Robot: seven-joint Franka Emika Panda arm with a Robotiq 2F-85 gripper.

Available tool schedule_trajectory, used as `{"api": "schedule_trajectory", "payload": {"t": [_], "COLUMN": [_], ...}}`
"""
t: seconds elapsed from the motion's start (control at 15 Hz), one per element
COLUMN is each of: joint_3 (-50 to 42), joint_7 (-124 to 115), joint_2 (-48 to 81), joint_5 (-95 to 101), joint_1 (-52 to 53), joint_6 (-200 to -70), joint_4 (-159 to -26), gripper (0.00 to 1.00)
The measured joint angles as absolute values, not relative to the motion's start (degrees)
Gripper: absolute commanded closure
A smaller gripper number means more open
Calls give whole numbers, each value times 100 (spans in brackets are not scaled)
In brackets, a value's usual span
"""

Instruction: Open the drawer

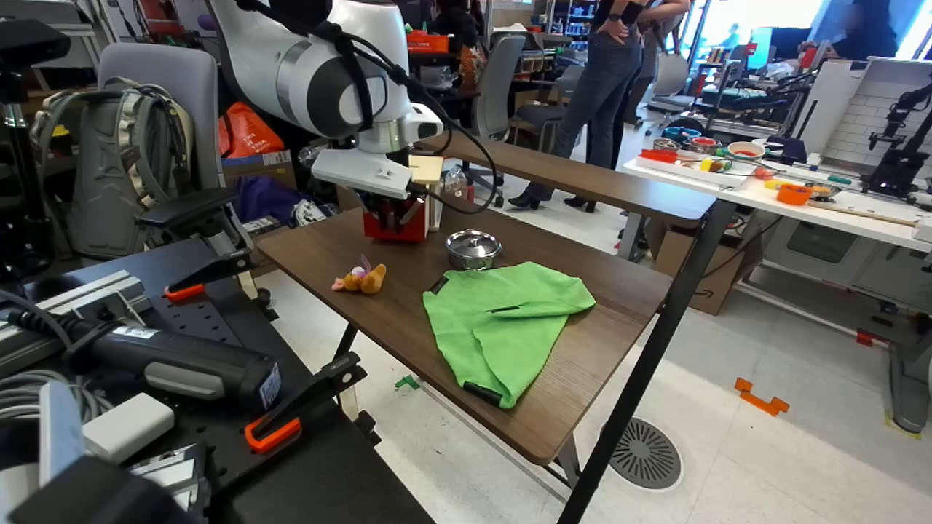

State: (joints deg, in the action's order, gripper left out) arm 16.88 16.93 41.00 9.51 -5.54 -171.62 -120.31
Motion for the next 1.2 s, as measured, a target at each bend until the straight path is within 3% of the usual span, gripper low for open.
{"api": "schedule_trajectory", "payload": {"t": [0.6, 0.67, 0.8, 1.13, 1.2], "joint_3": [1699, 1699, 1699, 1700, 1700], "joint_7": [1693, 1693, 1693, 1693, 1693], "joint_2": [4001, 3995, 3969, 3909, 3907], "joint_5": [946, 946, 937, 876, 859], "joint_1": [-644, -649, -662, -718, -721], "joint_6": [-17162, -17161, -17161, -16999, -16970], "joint_4": [-12216, -12227, -12265, -12366, -12368], "gripper": [93, 48, 42, 4, 1]}}
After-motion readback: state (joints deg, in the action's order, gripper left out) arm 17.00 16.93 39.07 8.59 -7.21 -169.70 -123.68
